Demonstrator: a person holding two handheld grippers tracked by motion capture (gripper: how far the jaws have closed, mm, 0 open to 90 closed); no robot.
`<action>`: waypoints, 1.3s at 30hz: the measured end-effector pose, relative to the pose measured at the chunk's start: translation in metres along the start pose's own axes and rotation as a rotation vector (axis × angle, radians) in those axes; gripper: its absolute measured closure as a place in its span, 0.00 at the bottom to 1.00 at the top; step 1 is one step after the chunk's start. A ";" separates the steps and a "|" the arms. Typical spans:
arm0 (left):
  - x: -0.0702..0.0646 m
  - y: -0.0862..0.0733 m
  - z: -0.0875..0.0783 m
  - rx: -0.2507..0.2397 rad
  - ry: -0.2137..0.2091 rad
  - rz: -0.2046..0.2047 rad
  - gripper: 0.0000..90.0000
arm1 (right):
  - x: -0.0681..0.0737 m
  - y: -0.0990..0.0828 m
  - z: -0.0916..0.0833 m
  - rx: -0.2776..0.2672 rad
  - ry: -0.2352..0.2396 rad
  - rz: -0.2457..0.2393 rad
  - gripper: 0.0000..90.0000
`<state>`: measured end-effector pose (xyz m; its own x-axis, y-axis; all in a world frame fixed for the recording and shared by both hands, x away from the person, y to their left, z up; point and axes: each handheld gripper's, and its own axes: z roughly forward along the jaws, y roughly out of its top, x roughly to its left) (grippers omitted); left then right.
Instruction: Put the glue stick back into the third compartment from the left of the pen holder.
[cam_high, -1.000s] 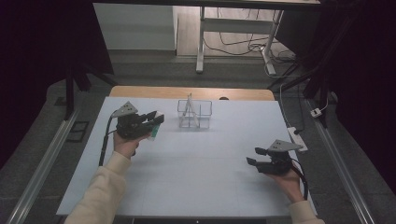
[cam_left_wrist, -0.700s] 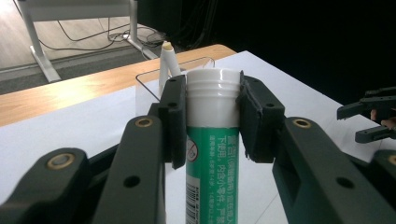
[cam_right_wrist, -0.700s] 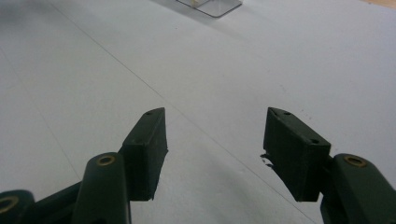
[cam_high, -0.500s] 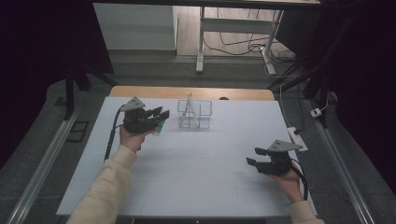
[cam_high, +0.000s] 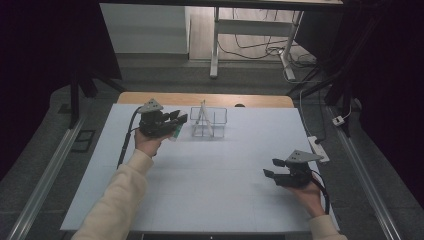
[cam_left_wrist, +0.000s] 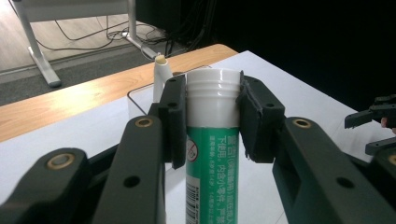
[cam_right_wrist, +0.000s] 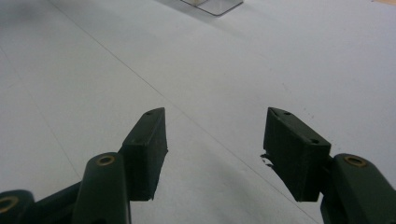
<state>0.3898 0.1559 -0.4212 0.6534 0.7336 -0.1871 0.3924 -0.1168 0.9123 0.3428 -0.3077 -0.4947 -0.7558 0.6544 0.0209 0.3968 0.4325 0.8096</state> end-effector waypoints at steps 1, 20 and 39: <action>0.000 0.001 0.001 0.001 0.001 0.001 0.72 | 0.000 0.000 0.000 0.000 0.000 0.002 0.43; -0.005 0.019 0.022 0.008 0.003 0.017 0.72 | 0.000 -0.001 0.001 0.005 0.004 0.005 0.43; -0.008 0.037 0.050 0.005 0.000 0.013 0.72 | -0.001 -0.003 0.001 0.007 0.002 0.007 0.43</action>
<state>0.4308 0.1121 -0.4042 0.6584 0.7319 -0.1757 0.3872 -0.1292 0.9129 0.3424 -0.3091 -0.4979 -0.7538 0.6565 0.0279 0.4061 0.4320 0.8053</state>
